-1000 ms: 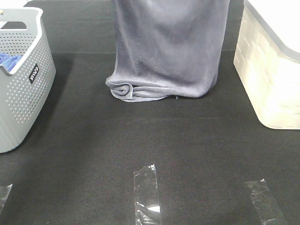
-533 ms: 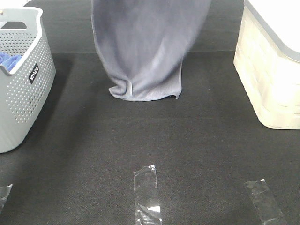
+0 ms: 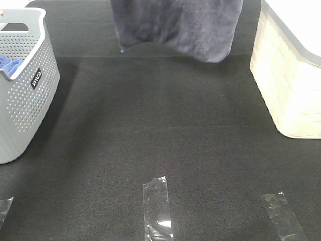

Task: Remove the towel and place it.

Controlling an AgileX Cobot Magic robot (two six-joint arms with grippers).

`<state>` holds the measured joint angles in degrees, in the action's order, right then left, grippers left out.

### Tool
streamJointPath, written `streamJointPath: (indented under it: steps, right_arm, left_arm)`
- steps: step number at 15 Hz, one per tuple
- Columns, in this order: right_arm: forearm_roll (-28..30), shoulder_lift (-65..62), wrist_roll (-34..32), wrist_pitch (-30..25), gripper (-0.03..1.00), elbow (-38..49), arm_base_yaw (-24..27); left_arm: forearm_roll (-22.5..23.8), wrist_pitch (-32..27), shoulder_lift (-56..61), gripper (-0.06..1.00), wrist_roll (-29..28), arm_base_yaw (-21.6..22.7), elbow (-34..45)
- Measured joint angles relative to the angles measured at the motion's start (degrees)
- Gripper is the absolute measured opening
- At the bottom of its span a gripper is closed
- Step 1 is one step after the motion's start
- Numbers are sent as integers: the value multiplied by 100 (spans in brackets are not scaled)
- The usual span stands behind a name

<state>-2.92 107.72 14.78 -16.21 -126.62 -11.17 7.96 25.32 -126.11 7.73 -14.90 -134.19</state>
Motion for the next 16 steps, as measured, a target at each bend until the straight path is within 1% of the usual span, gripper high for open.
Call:
streamJointPath:
  steps: [1,2,3,4,6,7,8,10,11,12,14,16]
  right_arm:
    - [74,0,0,-498,0,0,0]
    - [115,0,0,-1020,0,0,0]
    - [138,0,0,-1558,0,0,0]
    - [138,0,0,-2063,0,0,0]
    - [138,6,0,-2911,0,0,0]
    - [143,6,0,-3421,0,0,0]
    - [143,6,0,-3690,0,0,0]
    - [69,6,-149,-4687,0,0,0]
    - [-17,6,-367,-5225,0,0,0]
    - [-34,11,-510,-5317,0,6,0]
    - [-143,11,-647,-5329,0,155,0]
    - [-309,-23,-710,-5329,0,607,11]
  left_arm:
    - [-11,-338,-40,0,-17,0,-6]
    - [-17,-922,-57,0,-34,0,-6]
    - [-34,-1599,-63,0,-34,0,-6]
    - [-92,-2435,-63,0,-34,-29,-6]
    - [-189,-3925,-57,0,-52,-143,-6]
    - [-229,-4693,-52,0,-52,-223,-6]
    - [-252,-5065,-52,0,-52,-252,-6]
    - [-338,-6343,-40,0,-52,-332,-6]
    - [-493,-7047,-29,0,-52,-361,-6]
    - [-796,-7884,-6,0,-52,-372,-6]
    - [-1020,-8457,0,0,-52,-378,-6]
    - [-1077,-9185,0,0,-120,-378,-6]
